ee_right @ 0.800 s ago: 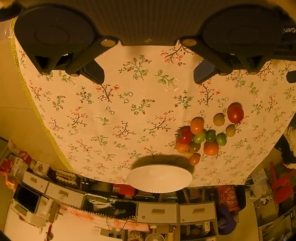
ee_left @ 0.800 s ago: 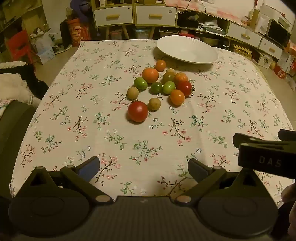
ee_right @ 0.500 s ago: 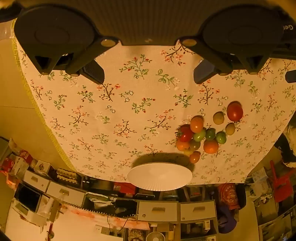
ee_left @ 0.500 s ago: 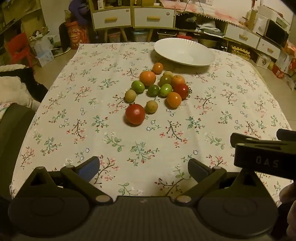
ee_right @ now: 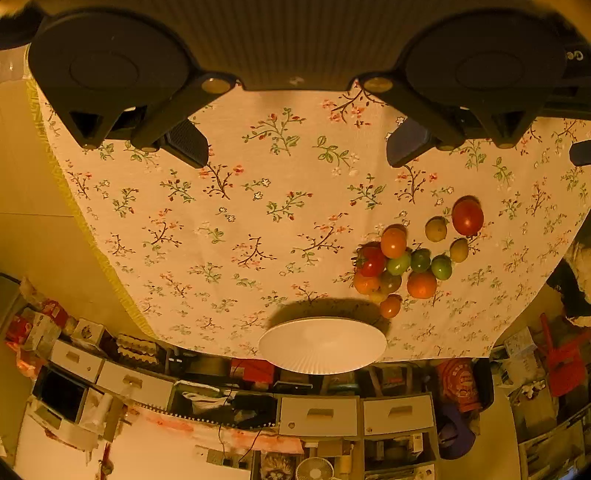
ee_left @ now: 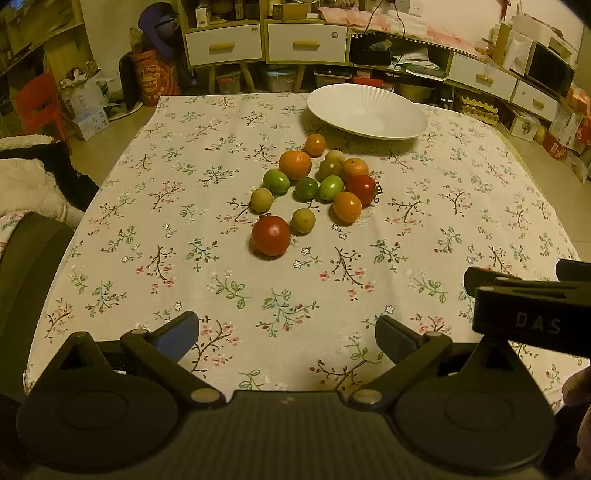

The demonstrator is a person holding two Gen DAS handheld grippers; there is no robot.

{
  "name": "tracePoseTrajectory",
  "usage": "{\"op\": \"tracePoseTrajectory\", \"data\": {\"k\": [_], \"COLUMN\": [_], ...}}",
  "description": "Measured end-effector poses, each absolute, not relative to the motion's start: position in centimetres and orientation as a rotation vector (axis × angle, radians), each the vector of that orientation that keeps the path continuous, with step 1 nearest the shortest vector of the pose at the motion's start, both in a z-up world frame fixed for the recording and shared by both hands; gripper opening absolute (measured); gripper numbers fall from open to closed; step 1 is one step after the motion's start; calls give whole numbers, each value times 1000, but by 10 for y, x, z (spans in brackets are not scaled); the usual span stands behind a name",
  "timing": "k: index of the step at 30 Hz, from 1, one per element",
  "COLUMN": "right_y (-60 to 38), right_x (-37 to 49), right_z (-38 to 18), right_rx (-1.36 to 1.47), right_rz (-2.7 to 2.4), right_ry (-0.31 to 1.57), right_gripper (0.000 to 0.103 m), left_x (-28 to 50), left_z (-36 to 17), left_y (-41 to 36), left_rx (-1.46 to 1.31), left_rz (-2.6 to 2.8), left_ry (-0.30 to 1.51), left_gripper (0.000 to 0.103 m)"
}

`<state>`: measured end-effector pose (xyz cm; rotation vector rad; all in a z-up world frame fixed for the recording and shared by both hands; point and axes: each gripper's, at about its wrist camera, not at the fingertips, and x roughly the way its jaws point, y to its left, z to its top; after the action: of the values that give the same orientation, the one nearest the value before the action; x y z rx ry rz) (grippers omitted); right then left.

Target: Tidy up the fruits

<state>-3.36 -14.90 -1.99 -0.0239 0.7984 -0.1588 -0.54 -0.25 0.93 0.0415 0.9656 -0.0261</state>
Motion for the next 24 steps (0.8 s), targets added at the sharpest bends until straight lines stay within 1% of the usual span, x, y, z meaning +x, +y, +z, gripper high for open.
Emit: {"op": "tracePoseTrajectory", "data": {"k": [24], "right_y": [-149], "right_x": [-34], "right_z": [-17], "right_rx": [-21], "right_rz": [-156], "right_ry": [796], "right_gripper": [103], "left_x": [-6], "left_z": [8], "left_y": [-6], "left_rx": [38], "left_rz": [-36], "left_ry": [967], "left_gripper": [100]}}
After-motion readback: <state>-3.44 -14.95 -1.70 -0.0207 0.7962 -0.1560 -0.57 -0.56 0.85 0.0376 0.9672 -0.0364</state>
